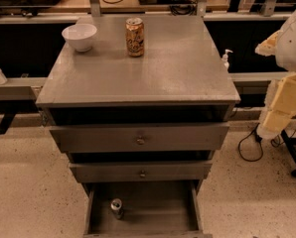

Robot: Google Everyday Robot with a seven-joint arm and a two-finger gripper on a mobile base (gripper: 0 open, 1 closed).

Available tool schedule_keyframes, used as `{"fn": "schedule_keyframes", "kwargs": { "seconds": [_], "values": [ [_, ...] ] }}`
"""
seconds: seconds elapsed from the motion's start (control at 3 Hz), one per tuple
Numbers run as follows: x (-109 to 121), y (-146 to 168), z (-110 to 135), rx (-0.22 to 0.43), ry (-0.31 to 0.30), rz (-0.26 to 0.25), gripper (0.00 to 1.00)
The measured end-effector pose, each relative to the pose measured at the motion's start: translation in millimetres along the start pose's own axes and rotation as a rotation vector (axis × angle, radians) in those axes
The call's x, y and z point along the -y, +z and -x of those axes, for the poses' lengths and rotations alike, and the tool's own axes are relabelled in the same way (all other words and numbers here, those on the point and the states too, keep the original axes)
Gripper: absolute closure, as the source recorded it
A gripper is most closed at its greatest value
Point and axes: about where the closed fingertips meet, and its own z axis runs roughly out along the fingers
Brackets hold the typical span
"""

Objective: Pick redbull can from bottom drawer and place on counter

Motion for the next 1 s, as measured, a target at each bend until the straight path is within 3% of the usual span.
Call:
{"fn": "schedule_keyframes", "kwargs": {
  "seconds": [0.33,0.67,1.0],
  "values": [
    [0.0,0.0,0.0,0.0,0.0,0.0,0.0],
    [0.1,6.6,3.2,0.029,0.007,-0.037,0.0],
    [-38.3,26.9,24.1,0.138,-0.05,-0.065,0.0]
  ]
}}
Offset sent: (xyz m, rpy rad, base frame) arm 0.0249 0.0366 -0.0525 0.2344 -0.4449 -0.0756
